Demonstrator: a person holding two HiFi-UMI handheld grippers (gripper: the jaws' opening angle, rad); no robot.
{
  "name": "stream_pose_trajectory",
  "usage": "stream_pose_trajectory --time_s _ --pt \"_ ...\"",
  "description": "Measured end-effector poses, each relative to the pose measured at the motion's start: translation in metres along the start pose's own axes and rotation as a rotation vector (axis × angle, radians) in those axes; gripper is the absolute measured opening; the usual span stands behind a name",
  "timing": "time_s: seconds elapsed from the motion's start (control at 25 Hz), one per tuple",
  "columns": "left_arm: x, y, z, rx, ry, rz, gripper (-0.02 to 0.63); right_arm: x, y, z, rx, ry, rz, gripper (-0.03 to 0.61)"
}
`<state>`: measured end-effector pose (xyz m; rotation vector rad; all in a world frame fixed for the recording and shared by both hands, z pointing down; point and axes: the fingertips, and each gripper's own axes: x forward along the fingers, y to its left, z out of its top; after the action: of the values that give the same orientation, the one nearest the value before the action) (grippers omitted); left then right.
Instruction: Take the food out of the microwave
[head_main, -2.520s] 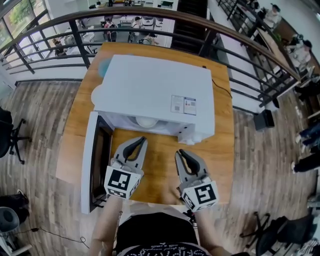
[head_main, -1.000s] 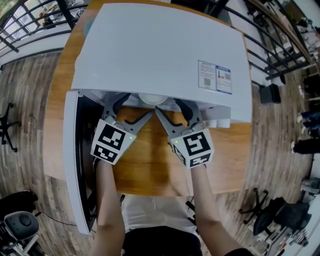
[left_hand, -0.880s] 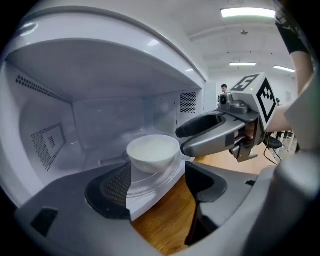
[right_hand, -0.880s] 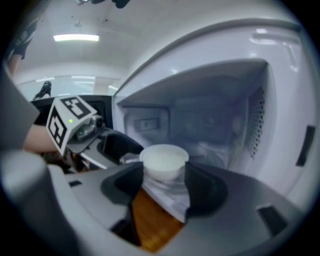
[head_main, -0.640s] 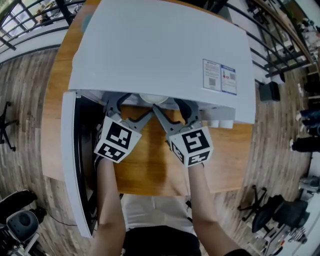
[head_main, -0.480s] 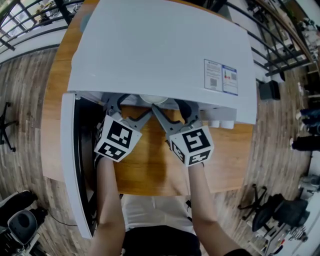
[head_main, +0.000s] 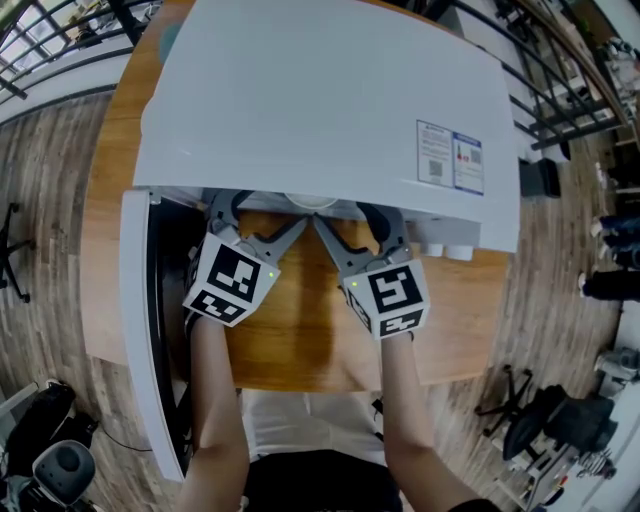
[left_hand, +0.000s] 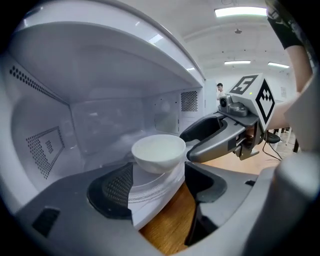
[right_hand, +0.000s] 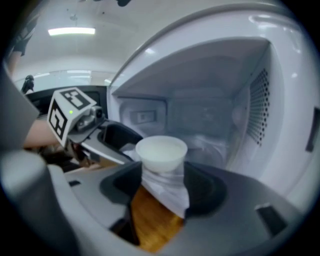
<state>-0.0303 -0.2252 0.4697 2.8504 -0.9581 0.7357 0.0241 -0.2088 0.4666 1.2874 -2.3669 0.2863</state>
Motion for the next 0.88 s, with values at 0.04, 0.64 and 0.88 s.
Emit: stream_pose_trajectory --time_s 0.04,0.64,0.88 --pt "0.001 -0.001 0.0 0.008 0.004 -0.009 0.345 0.002 0.0 0.0 -0.01 0.01 -0.007 0.275" --pt "0.007 -0.006 0.001 0.041 0.038 -0.03 0.322 0.011 0.001 0.005 -0.11 0.042 -0.048 0.259" --pt "0.002 -0.01 -0.001 0.013 0.028 -0.037 0.299 0.009 0.003 0.003 -0.131 0.051 -0.041 0.259"
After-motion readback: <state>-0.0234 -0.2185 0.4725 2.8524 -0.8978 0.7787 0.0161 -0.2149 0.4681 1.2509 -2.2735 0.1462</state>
